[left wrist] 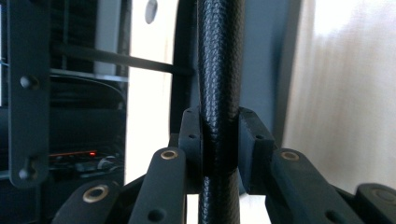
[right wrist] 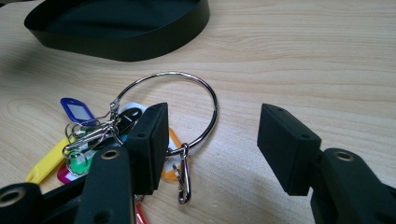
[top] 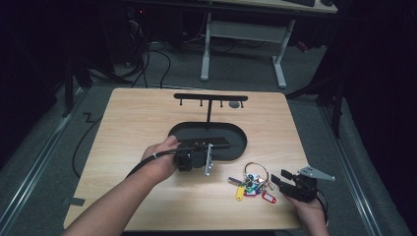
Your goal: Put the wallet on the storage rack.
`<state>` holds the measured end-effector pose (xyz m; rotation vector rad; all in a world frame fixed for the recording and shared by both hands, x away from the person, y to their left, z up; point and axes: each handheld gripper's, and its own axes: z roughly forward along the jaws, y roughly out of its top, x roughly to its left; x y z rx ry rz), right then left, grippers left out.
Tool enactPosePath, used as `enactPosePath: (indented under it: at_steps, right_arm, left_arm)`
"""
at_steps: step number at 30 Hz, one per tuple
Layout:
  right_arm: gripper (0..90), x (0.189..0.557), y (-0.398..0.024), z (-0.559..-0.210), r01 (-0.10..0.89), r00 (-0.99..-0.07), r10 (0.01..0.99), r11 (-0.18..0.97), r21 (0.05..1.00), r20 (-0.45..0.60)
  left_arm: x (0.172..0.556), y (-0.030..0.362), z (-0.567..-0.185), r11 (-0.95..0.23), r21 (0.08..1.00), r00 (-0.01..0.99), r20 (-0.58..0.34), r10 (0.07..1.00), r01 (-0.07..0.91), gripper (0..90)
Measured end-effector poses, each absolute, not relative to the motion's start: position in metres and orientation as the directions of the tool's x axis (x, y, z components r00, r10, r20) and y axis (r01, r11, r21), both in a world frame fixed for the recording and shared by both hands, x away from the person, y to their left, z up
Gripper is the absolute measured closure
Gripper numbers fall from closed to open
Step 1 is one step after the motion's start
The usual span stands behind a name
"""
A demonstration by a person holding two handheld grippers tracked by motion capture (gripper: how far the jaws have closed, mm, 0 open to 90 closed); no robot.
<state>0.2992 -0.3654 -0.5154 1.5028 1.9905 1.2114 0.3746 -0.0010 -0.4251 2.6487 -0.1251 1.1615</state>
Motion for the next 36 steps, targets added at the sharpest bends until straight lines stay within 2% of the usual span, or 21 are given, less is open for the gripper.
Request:
enactPosePath:
  at_steps: [18, 30, 36]
  right_arm:
    - [44.1, 0.3, -0.368, -0.518, 0.6, -0.368, 0.902, 0.046, 0.798, 0.225]
    - [44.1, 0.299, -0.37, -0.519, 0.609, -0.355, 0.901, 0.02, 0.793, 0.25]
    - [44.1, 0.3, -0.369, -0.52, 0.614, -0.356, 0.899, 0.021, 0.789, 0.253]
  left_arm:
    - [0.422, -0.034, -0.466, -0.964, 0.162, 0.608, 0.794, 0.001, -0.211, 74.4]
    - [0.435, -0.041, -0.479, -0.964, 0.16, 0.593, 0.805, 0.003, -0.213, 74.5]
    - [0.444, -0.039, -0.486, -0.974, 0.131, 0.588, 0.809, -0.003, -0.185, 74.4]
